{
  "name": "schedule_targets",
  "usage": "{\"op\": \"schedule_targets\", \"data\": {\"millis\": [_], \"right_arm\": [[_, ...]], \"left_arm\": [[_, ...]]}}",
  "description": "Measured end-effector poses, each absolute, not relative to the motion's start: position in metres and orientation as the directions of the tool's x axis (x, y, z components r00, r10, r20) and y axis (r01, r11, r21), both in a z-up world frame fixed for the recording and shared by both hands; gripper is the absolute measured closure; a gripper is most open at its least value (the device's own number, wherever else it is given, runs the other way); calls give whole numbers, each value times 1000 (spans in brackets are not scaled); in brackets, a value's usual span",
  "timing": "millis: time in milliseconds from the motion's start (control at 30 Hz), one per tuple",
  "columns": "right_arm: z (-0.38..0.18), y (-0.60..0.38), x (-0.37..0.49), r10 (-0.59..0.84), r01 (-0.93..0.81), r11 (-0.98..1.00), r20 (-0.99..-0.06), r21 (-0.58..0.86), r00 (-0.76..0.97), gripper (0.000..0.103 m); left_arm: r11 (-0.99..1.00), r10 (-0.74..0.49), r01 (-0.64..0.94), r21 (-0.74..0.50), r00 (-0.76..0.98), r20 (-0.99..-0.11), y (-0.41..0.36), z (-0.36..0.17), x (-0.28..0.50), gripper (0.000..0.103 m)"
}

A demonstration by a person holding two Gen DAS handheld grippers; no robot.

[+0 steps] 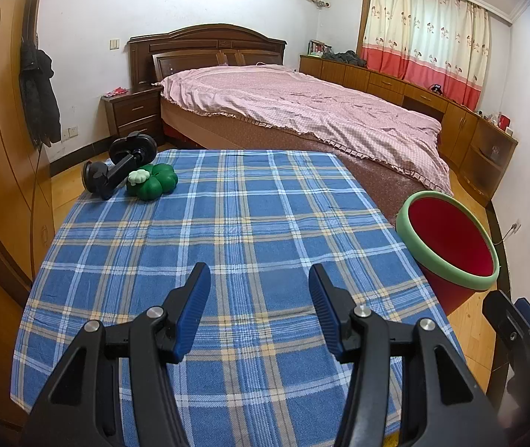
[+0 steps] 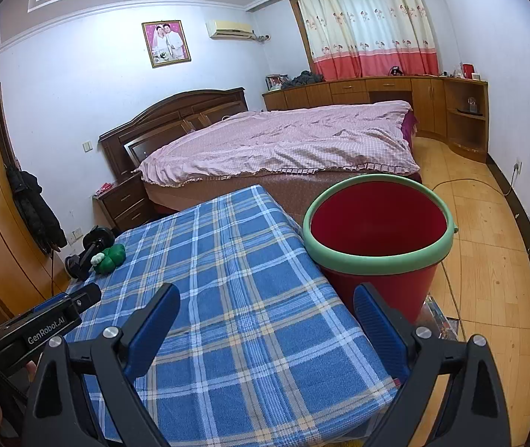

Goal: Collect trash

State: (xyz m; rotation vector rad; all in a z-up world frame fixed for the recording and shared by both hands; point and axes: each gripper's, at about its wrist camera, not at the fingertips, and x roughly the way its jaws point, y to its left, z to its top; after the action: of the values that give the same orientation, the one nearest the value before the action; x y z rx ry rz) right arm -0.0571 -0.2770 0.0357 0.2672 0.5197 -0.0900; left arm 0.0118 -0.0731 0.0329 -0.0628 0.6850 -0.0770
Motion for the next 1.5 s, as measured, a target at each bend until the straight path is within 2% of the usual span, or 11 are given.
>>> {"op": "schedule_targets", "data": {"millis": [1500], "right_arm": [[33, -275, -57, -11, 151, 960, -509, 235, 861, 6]], "left_arm": [[995, -91, 51, -82, 773, -628, -73, 34, 11, 48]]}}
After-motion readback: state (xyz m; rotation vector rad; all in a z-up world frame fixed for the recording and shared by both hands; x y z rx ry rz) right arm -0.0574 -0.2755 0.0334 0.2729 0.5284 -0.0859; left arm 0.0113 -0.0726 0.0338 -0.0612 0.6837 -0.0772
